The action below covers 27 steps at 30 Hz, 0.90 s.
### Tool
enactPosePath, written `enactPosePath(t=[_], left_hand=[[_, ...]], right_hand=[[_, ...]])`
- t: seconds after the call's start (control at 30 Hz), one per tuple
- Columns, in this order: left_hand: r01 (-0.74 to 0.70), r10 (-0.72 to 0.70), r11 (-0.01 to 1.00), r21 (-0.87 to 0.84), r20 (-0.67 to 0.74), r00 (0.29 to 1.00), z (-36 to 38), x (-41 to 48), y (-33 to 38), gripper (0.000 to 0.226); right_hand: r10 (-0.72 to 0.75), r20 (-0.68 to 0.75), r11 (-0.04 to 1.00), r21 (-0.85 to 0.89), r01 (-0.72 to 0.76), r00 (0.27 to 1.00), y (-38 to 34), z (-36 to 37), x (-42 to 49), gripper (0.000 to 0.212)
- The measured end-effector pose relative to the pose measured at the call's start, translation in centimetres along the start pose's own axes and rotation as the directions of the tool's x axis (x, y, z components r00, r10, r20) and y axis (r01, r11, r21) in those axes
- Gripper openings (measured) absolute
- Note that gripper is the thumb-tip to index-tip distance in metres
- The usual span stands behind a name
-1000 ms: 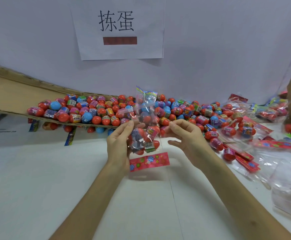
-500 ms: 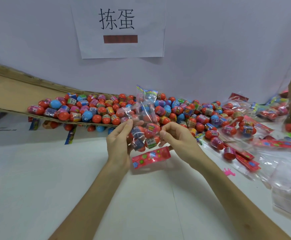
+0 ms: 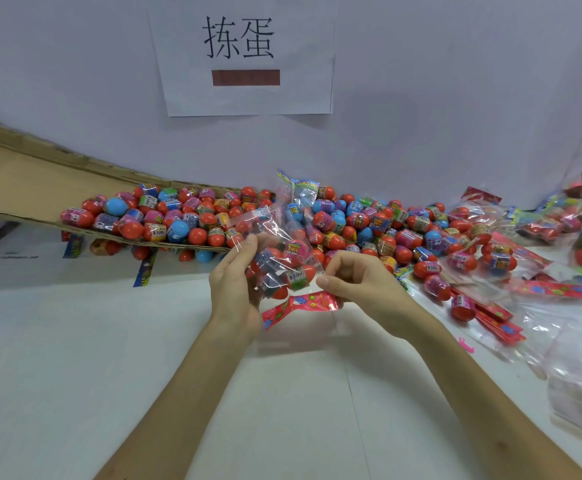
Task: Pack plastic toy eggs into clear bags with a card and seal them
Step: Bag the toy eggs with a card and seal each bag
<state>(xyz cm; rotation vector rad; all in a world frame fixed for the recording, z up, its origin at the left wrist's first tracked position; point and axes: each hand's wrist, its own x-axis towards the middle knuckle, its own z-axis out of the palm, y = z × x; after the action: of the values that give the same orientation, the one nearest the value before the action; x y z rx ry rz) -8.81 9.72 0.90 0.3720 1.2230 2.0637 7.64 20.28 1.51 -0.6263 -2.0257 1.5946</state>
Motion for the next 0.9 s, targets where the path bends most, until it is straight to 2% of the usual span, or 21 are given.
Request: enactPosePath(t=[0.1, 0.17, 0.2, 0.27, 0.3, 0.37, 0.43, 0.47, 0.57, 0.63, 0.73, 0.9], left_hand=[[0.004, -0.004, 1.0, 0.017, -0.006, 1.0, 0.0, 0.0, -0.3, 0.021], [0.01, -0.01, 1.0, 0.006, -0.025, 1.0, 0.1, 0.0, -0.5, 0.019], [0.015, -0.016, 1.0, -0.011, -0.034, 0.999, 0.1, 0.0, -0.5, 0.018], [0.025, -0.028, 0.998, -0.057, -0.045, 0.999, 0.2, -0.1, -0.7, 0.02], [0.025, -0.03, 0.997, -0.078, -0.055, 0.998, 0.2, -0.2, -0.7, 0.024], [0.017, -0.026, 0.993, -0.117, -0.076, 0.997, 0.1, -0.1, -0.7, 0.028], [0.01, -0.023, 0.988, -0.155, -0.082, 0.996, 0.1, 0.0, -0.6, 0.025], [0.009, -0.023, 0.986, -0.166, -0.086, 0.996, 0.1, 0.0, -0.5, 0.023], [0.011, -0.028, 0.986, -0.169, -0.098, 0.995, 0.0, 0.0, -0.5, 0.018], [0.016, -0.033, 0.985, -0.171, -0.095, 0.995, 0.1, 0.0, -0.5, 0.018], [0.024, -0.039, 0.985, -0.172, -0.085, 0.996, 0.3, -0.2, -0.4, 0.016], [0.034, -0.043, 0.986, -0.162, -0.053, 0.998, 0.4, -0.3, -0.6, 0.014]], right_hand=[[-0.015, -0.026, 0.998, -0.055, 0.014, 1.0, 0.0, -0.5, 0.0, 0.01], [0.007, -0.073, 0.998, -0.055, -0.011, 0.997, -0.2, -0.7, 0.0, 0.008], [0.062, -0.095, 0.998, 0.003, -0.062, 0.994, -0.3, -0.5, 0.0, 0.02], [0.256, -0.044, 0.94, 0.244, -0.238, 0.966, -0.3, 0.0, -0.1, 0.061], [0.329, 0.028, 0.884, 0.343, -0.319, 0.944, -0.3, 0.4, -0.2, 0.073], [0.39, 0.196, 0.792, 0.427, -0.436, 0.9, -0.3, 1.6, -0.5, 0.078], [0.363, 0.303, 0.755, 0.458, -0.469, 0.881, 0.0, 3.0, -0.6, 0.072], [0.339, 0.311, 0.746, 0.487, -0.455, 0.888, 0.1, 3.7, -0.7, 0.062], [0.315, 0.217, 0.738, 0.556, -0.382, 0.924, 0.5, 5.1, -0.8, 0.034], [0.322, 0.144, 0.795, 0.495, -0.35, 0.936, 0.6, 5.5, -0.8, 0.033], [0.311, 0.129, 0.883, 0.327, -0.337, 0.941, 0.5, 6.0, -0.9, 0.03], [0.293, 0.061, 0.935, 0.19, -0.299, 0.954, 0.6, 6.5, -1.4, 0.021]])
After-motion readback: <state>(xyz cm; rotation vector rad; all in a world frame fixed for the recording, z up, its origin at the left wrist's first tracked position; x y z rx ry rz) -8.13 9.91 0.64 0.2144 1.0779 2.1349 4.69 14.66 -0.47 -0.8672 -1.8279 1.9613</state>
